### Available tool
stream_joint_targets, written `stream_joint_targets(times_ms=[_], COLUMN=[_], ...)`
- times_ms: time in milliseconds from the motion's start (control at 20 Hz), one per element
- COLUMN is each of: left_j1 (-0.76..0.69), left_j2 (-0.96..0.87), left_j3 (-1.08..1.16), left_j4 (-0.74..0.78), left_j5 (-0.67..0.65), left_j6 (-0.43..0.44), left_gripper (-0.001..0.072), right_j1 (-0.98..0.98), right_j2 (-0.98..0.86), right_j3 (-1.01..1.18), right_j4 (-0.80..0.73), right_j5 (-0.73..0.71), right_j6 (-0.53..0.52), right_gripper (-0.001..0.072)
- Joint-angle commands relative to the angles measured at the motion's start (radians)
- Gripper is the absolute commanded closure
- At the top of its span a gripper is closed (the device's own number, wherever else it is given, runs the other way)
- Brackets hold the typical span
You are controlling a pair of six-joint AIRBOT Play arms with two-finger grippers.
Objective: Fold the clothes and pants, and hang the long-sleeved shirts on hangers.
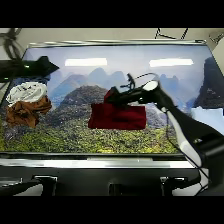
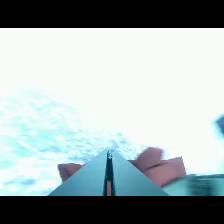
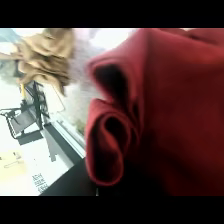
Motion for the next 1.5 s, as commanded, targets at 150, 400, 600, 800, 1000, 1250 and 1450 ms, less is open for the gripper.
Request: stream_joint_targets(times_ms=[150,400,600,800,1000,1250,1450], left_j1=[0.023,0.021,0.020,0.020,0.020,0.018,0.018], left_j2=[0.162,0.162,0.162,0.162,0.162,0.162,0.162], left_j3=[0.000,0.000,0.000,0.000,0.000,0.000,0.000], left_j4=[0.024,0.025,0.024,0.024,0.023,0.023,0.023], left_j5=[-0.024,-0.024,-0.024,-0.024,-0.024,-0.024,-0.023], left_j6=[0.012,0.022,0.023,0.022,0.018,0.007,0.008], left_gripper=[0.0681,0.0681,0.0680,0.0680,0.0680,0.0680,0.0680], right_j1=[0.127,-0.134,-0.451,-0.575,-0.518,-0.445,-0.460], right_j2=[-0.165,-0.015,0.104,0.094,0.034,-0.037,-0.027], right_j3=[0.002,0.002,-0.003,-0.151,-0.265,-0.264,-0.182], right_j4=[0.268,0.093,-0.509,-0.634,-0.334,-0.176,-0.167], right_j5=[-0.114,0.129,0.338,0.371,0.283,0.195,0.247], right_j6=[-0.098,-0.122,0.066,0.128,-0.098,-0.161,-0.204], right_gripper=[0.0013,0.0013,0.0021,0.0044,0.0044,0.0167,0.0677])
